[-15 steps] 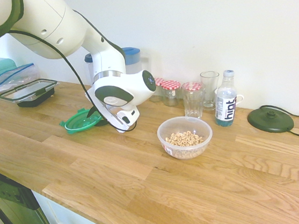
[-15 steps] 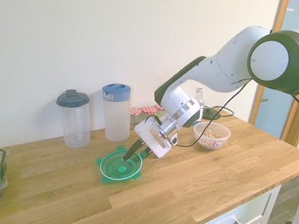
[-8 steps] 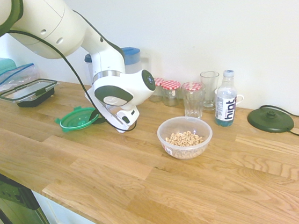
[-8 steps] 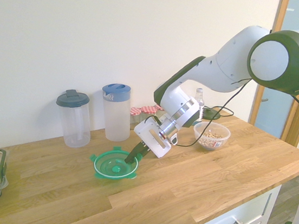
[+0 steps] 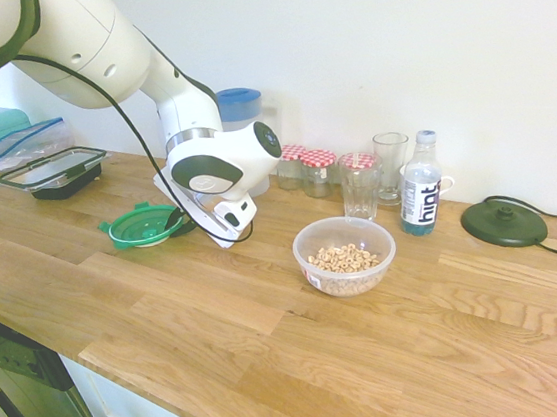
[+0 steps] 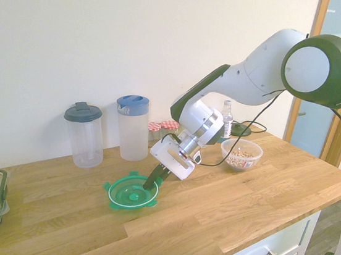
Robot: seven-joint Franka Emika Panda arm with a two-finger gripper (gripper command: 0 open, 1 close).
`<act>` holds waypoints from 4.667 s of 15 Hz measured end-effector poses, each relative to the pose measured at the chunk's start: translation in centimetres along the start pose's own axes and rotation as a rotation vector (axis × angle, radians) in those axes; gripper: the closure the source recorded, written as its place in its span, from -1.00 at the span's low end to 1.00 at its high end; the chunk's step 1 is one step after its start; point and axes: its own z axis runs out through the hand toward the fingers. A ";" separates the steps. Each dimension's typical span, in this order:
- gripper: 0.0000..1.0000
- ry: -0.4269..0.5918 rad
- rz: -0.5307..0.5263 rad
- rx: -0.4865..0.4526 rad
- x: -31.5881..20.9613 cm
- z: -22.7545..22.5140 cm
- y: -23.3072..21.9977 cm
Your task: Cover the lid of food container
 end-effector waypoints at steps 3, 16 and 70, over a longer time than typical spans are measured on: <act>1.00 0.040 -0.041 -0.140 -1.3 -1.0 -2.2; 1.00 0.597 -0.163 -0.929 -11.7 -8.9 -14.0; -1.00 1.373 0.202 -1.805 1.9 -14.5 -1.1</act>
